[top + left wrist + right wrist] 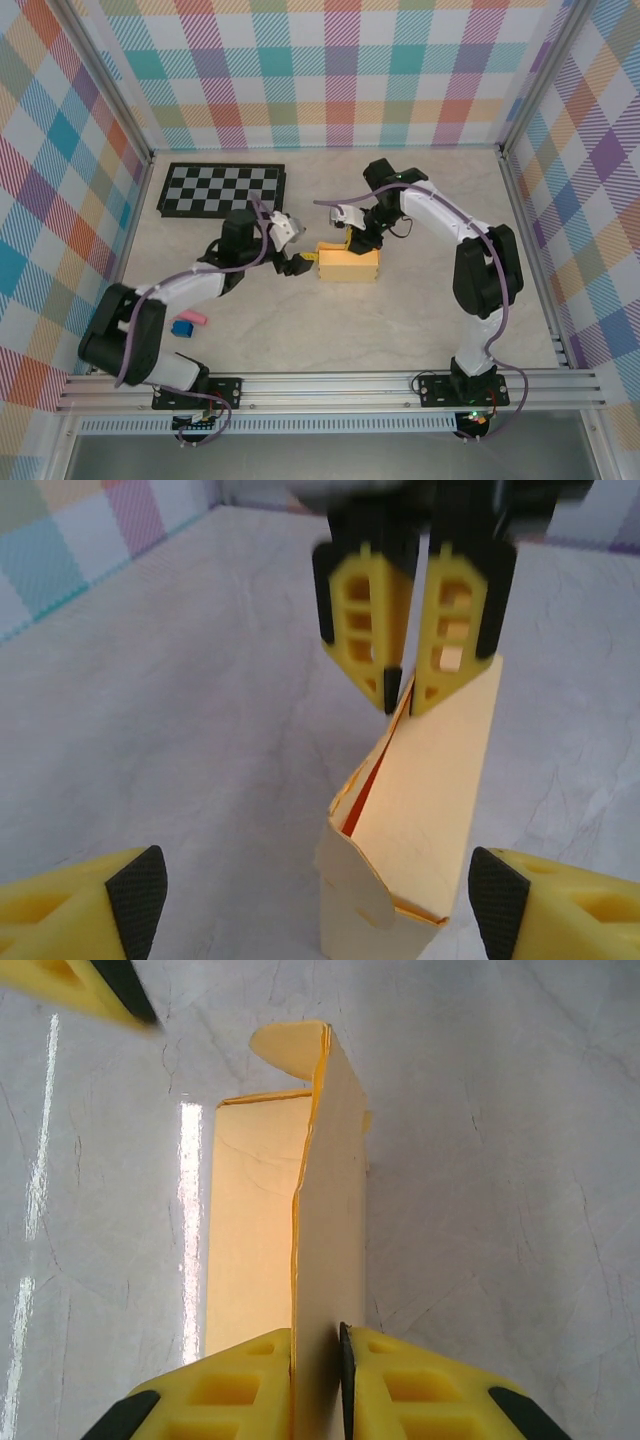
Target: Fold the paper box
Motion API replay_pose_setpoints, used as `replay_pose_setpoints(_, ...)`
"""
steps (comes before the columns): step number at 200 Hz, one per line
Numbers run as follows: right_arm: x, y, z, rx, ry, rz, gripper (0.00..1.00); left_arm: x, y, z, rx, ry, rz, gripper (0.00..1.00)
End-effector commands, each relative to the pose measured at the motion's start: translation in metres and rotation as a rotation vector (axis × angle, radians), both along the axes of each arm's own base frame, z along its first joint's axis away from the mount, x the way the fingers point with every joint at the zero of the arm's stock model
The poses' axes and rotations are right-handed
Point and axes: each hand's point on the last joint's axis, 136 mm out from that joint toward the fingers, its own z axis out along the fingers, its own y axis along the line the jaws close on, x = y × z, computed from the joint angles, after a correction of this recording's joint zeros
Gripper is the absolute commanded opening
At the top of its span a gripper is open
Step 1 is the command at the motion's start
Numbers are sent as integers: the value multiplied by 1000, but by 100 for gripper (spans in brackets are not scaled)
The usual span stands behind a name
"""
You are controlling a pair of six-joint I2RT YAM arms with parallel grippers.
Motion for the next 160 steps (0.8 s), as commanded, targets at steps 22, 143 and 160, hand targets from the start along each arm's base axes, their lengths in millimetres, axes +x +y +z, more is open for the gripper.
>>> replay_pose_setpoints(22, -2, -4, 0, -5, 56, -25, 19, 2, 13, 20, -207, 311, 225, 80)
replay_pose_setpoints(143, 6, 3, 36, 103, -54, -27, 61, 36, 36, -44, -325, 865, 715, 68)
replay_pose_setpoints(160, 2, 6, 42, 106, -92, 5, 67, 46, 40, -53, -301, 887, 756, 69)
